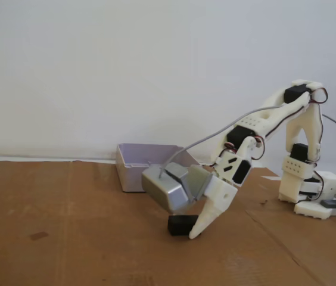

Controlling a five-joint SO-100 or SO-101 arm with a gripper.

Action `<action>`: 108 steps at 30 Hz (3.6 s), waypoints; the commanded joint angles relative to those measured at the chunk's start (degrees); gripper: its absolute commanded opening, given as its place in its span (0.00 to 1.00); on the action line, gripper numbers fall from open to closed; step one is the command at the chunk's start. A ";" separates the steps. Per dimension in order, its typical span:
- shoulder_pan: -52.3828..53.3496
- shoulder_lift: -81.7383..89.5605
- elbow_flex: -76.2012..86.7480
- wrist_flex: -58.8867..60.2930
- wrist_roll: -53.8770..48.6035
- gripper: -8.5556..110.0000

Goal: Grasp a block and put it in the box.

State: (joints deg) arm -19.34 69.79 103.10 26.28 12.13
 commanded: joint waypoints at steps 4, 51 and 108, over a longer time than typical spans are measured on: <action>0.53 2.20 -2.11 -2.11 0.18 0.36; 0.70 10.11 -4.57 -1.85 -0.18 0.13; 43.86 30.85 4.57 -2.02 -3.87 0.13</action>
State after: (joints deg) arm 22.59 93.78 109.69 26.19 8.70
